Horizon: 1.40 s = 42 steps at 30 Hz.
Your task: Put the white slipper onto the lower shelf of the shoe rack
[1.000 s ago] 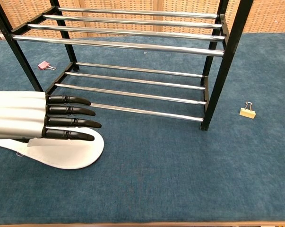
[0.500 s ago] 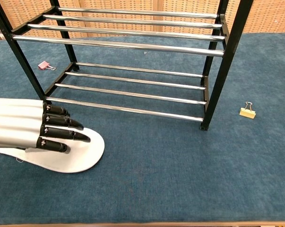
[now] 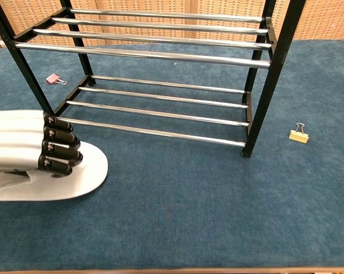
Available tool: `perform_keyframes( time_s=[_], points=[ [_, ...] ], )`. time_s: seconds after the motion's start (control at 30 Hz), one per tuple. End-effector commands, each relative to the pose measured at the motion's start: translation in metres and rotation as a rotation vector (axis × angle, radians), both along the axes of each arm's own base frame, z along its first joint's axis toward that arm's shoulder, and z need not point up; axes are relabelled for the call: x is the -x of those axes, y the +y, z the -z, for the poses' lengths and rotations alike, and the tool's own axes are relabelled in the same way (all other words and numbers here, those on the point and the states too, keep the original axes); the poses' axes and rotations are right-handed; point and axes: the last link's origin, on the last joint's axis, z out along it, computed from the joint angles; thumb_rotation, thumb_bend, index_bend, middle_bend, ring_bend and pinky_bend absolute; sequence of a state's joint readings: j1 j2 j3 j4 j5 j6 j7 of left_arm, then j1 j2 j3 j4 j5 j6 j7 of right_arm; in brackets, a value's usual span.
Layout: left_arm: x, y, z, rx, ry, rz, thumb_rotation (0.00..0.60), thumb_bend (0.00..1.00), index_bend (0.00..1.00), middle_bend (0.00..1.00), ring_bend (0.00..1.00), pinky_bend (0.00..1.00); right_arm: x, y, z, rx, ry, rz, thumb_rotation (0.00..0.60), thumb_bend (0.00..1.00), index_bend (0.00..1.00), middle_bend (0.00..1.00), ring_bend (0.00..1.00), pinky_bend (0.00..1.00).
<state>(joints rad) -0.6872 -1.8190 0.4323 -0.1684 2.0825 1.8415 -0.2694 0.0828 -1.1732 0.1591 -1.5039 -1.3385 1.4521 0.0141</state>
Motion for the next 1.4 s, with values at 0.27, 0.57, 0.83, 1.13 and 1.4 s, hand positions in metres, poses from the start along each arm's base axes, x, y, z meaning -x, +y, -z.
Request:
perform_keyframes(
  time_s=[0.27, 0.57, 0.83, 1.13, 1.4],
  points=[
    [-0.021, 0.014, -0.012, -0.095, -0.223, -0.079, 0.6, 0.68, 0.78, 0.54, 0.47, 0.56, -0.001, 0.001, 0.0, -0.003, -0.006, 0.0, 0.6, 0.0, 0.0, 0.0, 0.0, 0.0],
    [-0.03, 0.037, -0.004, -0.134, -0.284, -0.217, 0.6, 0.67, 0.77, 0.53, 0.46, 0.56, 0.0, 0.001, 0.001, -0.012, -0.008, 0.003, 0.6, 0.0, 0.0, 0.0, 0.0, 0.0],
    [-0.034, 0.04, 0.006, -0.12, -0.3, -0.266, 0.6, 0.66, 0.76, 0.53, 0.46, 0.56, 0.001, 0.0, 0.001, -0.013, -0.011, 0.009, 0.6, 0.0, 0.0, 0.0, 0.0, 0.0],
    [-0.036, 0.045, 0.017, -0.114, -0.281, -0.31, 0.6, 0.66, 0.76, 0.53, 0.46, 0.56, 0.002, 0.0, 0.001, -0.018, -0.014, 0.013, 0.6, 0.0, 0.0, 0.0, 0.0, 0.0],
    [-0.042, 0.057, 0.03, -0.102, -0.278, -0.394, 0.6, 0.66, 0.74, 0.52, 0.44, 0.56, 0.005, -0.001, 0.0, -0.019, -0.022, 0.027, 0.6, 0.0, 0.0, 0.0, 0.0, 0.0]
  ],
)
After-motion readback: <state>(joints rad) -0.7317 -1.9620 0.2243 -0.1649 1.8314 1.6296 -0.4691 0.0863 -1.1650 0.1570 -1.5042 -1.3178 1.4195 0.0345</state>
